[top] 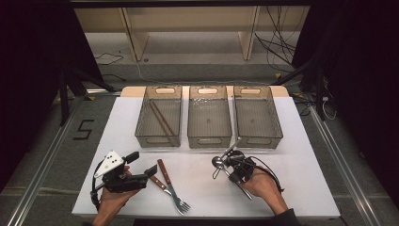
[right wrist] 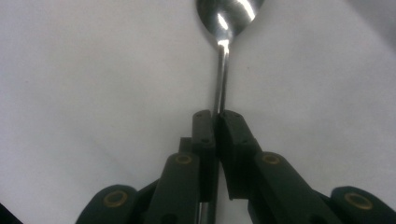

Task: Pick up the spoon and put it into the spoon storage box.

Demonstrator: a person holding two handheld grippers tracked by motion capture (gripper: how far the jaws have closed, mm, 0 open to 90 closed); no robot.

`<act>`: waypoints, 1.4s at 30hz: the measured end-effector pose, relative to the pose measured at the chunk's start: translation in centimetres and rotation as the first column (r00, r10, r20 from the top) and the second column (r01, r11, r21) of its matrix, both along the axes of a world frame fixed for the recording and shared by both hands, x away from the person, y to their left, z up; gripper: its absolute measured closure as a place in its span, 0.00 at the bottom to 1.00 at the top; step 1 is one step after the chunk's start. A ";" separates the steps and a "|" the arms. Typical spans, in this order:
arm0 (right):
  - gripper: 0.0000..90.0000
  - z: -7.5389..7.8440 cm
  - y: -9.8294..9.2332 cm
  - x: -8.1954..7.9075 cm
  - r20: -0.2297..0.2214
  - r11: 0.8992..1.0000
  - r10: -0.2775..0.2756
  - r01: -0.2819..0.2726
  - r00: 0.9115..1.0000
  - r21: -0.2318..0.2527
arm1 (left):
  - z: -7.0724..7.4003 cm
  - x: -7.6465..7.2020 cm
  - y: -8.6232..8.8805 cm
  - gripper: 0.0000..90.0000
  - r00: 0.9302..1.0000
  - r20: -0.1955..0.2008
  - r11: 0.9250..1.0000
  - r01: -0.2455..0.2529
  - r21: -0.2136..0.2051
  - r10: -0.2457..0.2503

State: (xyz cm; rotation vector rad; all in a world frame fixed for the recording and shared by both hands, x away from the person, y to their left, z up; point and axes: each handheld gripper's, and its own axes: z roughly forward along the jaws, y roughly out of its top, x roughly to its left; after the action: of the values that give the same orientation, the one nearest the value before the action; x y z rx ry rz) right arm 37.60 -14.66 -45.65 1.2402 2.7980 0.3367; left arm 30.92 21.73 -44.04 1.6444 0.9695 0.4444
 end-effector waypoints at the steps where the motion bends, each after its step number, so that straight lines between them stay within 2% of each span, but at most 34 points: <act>1: 0.95 0.0 -0.1 0.0 0.000 1.000 0.000 0.000 1.000 0.006 | 0.0 0.0 0.0 0.11 1.000 0.000 1.000 0.000 -0.001 0.000; 9: 0.98 0.2 -0.4 0.1 -0.002 0.999 0.008 -0.008 1.000 0.041 | 0.0 0.0 0.0 0.11 1.000 0.000 1.000 -0.001 0.000 0.001; 11: 1.00 0.5 -0.5 0.0 -0.012 0.996 0.020 -0.019 1.000 0.088 | 0.0 0.0 0.0 0.11 1.000 0.001 1.000 -0.003 -0.005 0.003; 12: 1.00 0.4 -0.4 -0.1 -0.002 0.998 0.016 -0.016 1.000 0.061 | 0.0 0.0 0.0 0.11 1.000 0.000 1.000 -0.003 -0.005 0.003; 15: 1.00 0.4 -0.4 0.0 -0.005 0.998 0.019 -0.019 1.000 0.061 | 0.0 0.0 0.0 0.11 1.000 0.001 1.000 -0.003 -0.006 0.003; 19: 1.00 0.9 -0.3 -0.2 0.002 0.997 0.020 -0.021 1.000 0.075 | 0.0 0.0 0.0 0.11 1.000 0.000 1.000 -0.003 -0.006 0.003; 24: 1.00 2.0 -0.5 -0.1 0.039 0.994 0.024 -0.028 0.999 0.108 | 0.0 0.0 0.0 0.11 1.000 0.000 1.000 -0.005 -0.005 0.005; 32: 1.00 4.5 -1.1 0.6 0.101 0.980 0.008 -0.027 0.995 0.195 | 0.0 0.1 0.1 0.11 1.000 -0.001 1.000 -0.007 -0.004 0.007; 37: 1.00 5.7 -1.2 2.0 0.136 0.969 -0.028 -0.006 0.990 0.246 | 0.0 0.1 0.0 0.11 1.000 0.000 1.000 -0.006 -0.003 0.006; 42: 1.00 6.8 -0.6 3.5 0.163 0.958 -0.047 -0.001 0.985 0.287 | 0.0 0.1 0.0 0.11 1.000 0.000 1.000 -0.007 -0.005 0.007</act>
State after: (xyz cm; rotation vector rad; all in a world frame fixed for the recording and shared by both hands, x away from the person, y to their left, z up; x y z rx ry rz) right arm 41.10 -15.25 -38.85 1.2263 2.6555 0.8295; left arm 31.07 21.74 -44.08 1.6368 0.9758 0.4464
